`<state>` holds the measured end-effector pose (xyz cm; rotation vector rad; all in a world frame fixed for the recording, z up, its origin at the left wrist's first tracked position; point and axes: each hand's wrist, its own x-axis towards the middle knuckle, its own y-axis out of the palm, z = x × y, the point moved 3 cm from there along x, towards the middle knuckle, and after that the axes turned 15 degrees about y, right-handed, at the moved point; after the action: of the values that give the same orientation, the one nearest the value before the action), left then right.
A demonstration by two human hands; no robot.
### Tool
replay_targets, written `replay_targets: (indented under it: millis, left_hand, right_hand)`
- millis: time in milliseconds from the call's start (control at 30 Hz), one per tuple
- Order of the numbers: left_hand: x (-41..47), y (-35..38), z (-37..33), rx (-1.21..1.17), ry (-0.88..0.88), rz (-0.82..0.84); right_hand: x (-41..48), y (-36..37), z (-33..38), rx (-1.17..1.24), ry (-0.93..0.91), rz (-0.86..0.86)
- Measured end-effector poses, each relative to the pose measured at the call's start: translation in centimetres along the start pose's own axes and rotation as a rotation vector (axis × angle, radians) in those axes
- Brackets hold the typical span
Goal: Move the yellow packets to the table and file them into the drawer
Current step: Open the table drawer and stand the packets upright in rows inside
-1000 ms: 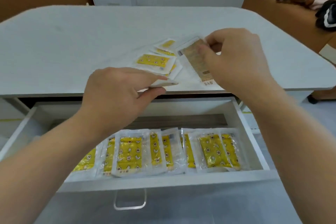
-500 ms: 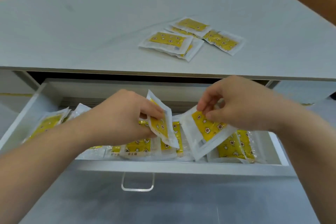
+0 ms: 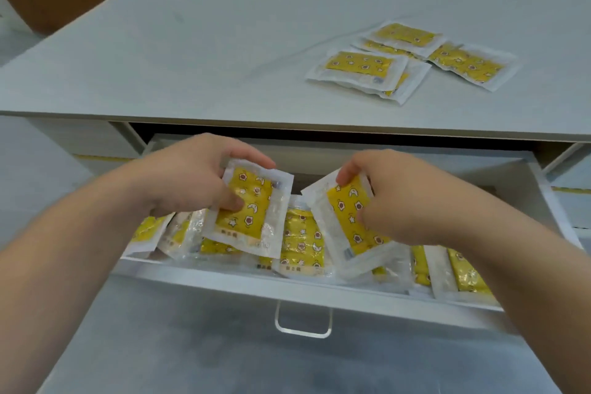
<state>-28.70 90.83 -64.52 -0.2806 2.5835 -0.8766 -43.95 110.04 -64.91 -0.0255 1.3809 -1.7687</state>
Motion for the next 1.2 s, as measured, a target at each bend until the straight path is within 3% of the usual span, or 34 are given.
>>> replay_targets:
  millis: [167, 300, 500, 633, 767, 967, 1200]
  left_hand:
    - [-0.8, -2.7, 2.9, 0.164, -0.064, -0.004]
    - [-1.3, -4.6, 5.2, 0.012, -0.153, -0.115]
    - [-1.9, -5.1, 8.2, 0.042, -0.165, -0.059]
    - [-2.1, -5.1, 9.1, 0.098, -0.156, -0.032]
    - [-1.6, -4.3, 9.2, 0.430, -0.138, 0.063]
    - [-1.3, -3.9, 8.8, 0.708, -0.102, 0.133]
    - [-1.9, -4.1, 4.0, 0.687, 0.027, 0.030]
  right_hand:
    - [1.0, 1.3, 3.2, 0.053, -0.001, -0.006]
    - [1.8, 2.2, 5.8, 0.126, -0.042, -0.019]
    - [2.7, 5.0, 7.6, 0.298, -0.048, 0.035]
    - [3.1, 6.1, 7.7, 0.199, -0.031, 0.042]
    - [2.9, 7.0, 7.8, 0.002, -0.043, 0.025]
    - [2.0, 8.6, 7.9, -0.416, -0.097, -0.030]
    - [1.1, 5.4, 7.6, -0.309, -0.096, -0.162]
